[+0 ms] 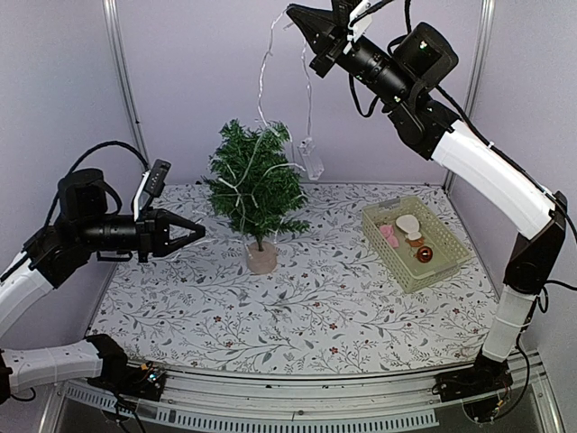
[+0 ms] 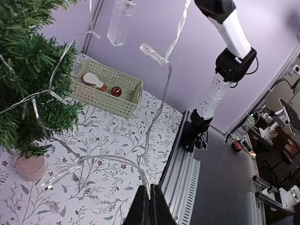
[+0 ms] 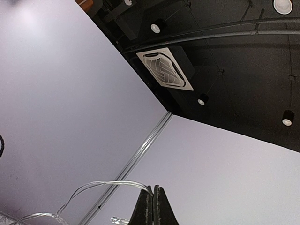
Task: Decorate the small christmas tree
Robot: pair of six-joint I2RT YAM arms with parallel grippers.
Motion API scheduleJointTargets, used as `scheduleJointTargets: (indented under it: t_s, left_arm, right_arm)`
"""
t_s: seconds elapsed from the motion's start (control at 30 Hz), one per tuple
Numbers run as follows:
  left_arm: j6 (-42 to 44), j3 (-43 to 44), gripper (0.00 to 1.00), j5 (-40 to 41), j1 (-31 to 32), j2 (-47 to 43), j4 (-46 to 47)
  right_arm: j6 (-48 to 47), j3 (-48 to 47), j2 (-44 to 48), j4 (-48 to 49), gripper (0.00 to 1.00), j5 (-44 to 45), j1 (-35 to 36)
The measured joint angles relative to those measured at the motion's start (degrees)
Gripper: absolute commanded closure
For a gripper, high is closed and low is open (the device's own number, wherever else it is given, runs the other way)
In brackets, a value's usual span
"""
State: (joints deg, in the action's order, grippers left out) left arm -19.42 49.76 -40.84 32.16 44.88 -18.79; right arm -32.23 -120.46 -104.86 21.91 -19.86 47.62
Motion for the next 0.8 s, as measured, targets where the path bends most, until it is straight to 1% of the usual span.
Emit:
scheduleJointTargets:
  t_s: [0.2, 0.33, 0.5, 0.63, 0.73, 0.8]
  left_arm:
    - [1.20, 2.75, 1.00, 2.97, 4.92, 0.26, -0.20]
    - [-0.96, 2.64, 1.00, 7.52, 5.42, -0.46, 0.00]
    - [-9.33, -4.00, 1.00, 19.56, 5.40, -5.05, -0.96]
    - [-17.62, -5.68, 1.00, 29.38, 4.26, -5.62, -3.48]
    - [-23.80, -5.73, 1.00, 34.58, 2.08, -5.16, -5.75]
    - [-28.39, -6.19, 1.00, 37.13, -0.94, -4.13, -6.38]
  right_arm:
    - [-0.17, 0.00, 0.00, 0.00, 1.00, 0.00, 0.00]
    - [-0.20, 0.00, 0.00, 0.00, 1.00, 0.00, 0.00]
    - [-0.83, 0.00, 0.02, -0.04, 1.00, 0.35, 0.00]
    - [-1.95, 0.00, 0.07, -0.04, 1.00, 1.73, -0.02]
    - [-2.75, 0.00, 0.13, 0.09, 1.00, 2.80, -0.04]
    - [-3.23, -0.04, 0.13, 0.35, 1.00, 3.67, -0.15]
